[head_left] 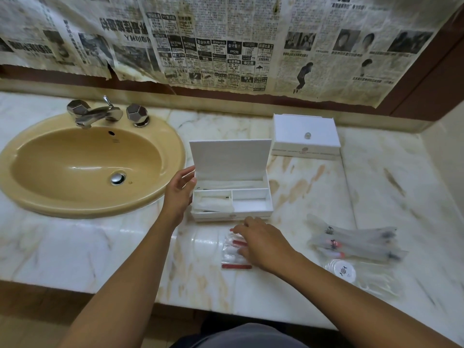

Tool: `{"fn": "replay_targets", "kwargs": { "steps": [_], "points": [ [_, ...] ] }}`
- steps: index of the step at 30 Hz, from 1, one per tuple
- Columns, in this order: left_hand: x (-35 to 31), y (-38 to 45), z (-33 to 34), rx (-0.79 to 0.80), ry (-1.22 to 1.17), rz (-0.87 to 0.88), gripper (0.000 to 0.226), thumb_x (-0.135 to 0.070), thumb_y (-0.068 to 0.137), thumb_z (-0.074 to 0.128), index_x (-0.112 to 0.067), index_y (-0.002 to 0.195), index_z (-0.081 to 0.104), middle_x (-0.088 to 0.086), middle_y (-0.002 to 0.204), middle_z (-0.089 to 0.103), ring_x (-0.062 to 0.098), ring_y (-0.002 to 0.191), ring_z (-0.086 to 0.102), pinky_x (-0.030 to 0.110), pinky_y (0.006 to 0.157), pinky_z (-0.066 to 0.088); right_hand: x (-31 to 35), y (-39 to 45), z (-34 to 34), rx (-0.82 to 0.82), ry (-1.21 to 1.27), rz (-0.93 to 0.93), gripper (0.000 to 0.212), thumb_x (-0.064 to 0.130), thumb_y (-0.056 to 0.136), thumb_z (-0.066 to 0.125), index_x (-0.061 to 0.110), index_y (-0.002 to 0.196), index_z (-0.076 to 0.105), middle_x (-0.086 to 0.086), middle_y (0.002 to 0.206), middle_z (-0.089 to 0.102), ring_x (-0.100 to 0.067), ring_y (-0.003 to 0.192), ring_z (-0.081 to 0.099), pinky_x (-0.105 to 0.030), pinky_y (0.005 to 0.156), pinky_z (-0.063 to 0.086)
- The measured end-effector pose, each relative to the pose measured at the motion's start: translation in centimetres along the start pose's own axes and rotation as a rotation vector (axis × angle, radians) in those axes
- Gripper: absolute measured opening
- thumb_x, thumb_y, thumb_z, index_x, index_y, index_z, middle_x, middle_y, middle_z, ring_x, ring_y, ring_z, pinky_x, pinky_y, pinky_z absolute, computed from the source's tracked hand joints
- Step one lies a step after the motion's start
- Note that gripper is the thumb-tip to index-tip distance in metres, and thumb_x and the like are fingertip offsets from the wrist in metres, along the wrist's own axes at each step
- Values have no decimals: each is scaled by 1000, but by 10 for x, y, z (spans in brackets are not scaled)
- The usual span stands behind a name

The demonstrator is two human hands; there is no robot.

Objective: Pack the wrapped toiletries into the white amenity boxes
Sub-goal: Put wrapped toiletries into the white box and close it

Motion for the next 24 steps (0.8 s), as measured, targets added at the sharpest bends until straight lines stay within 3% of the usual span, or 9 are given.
{"fn": "replay_targets", "kwargs": {
  "steps": [6, 10, 13, 18, 24],
  "points": [
    [0, 0, 0, -1, 16, -3, 25, -18, 97, 56, -32, 117, 61, -23, 106, 62, -8, 72, 54, 26, 63, 38, -1, 2, 8, 24, -28, 38, 38, 21, 96, 51, 19, 134, 50, -6, 126, 51, -26, 117, 49, -30, 86, 41],
    [0, -1, 0, -1, 17, -3, 25, -17, 98, 56, -30, 119, 60, -23, 105, 61, -8, 71, 53, 26, 63, 38, -2, 4, 6, 14, -13, 43, 33, 11, 93, 51, 15, 125, 59, -7, 121, 57, -26, 111, 54, -24, 74, 34],
    [-1, -1, 0, -1, 10, -1, 26, -16, 97, 56, -30, 119, 60, -20, 107, 61, -4, 74, 51, 26, 63, 37, -3, 6, 6, 22, 19, 67, 26, 11, 93, 51, 14, 116, 63, -4, 121, 60, -24, 112, 55, -25, 79, 40],
    [-2, -1, 2, 9, 8, 5, 26, -17, 98, 55, -28, 120, 59, -19, 108, 61, -16, 73, 57, 26, 63, 39, 0, 7, 3, 14, 54, 80, 19, 10, 89, 54, 12, 107, 61, -1, 120, 60, -22, 112, 55, -27, 76, 41],
    [-2, -1, 0, 15, 0, 10, 25, -17, 98, 55, -31, 118, 60, -23, 105, 63, -9, 80, 57, 27, 65, 40, 7, 7, -9, -19, 19, 63, 18, 6, 87, 51, 11, 103, 56, -5, 107, 53, -23, 100, 50, -27, 68, 33]
  ]
}}
Point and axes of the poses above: each hand's wrist, its own y-axis towards the middle knuckle, its own z-axis out of the palm, x = y × z, the point moved 7 cm from there along y, towards the middle knuckle
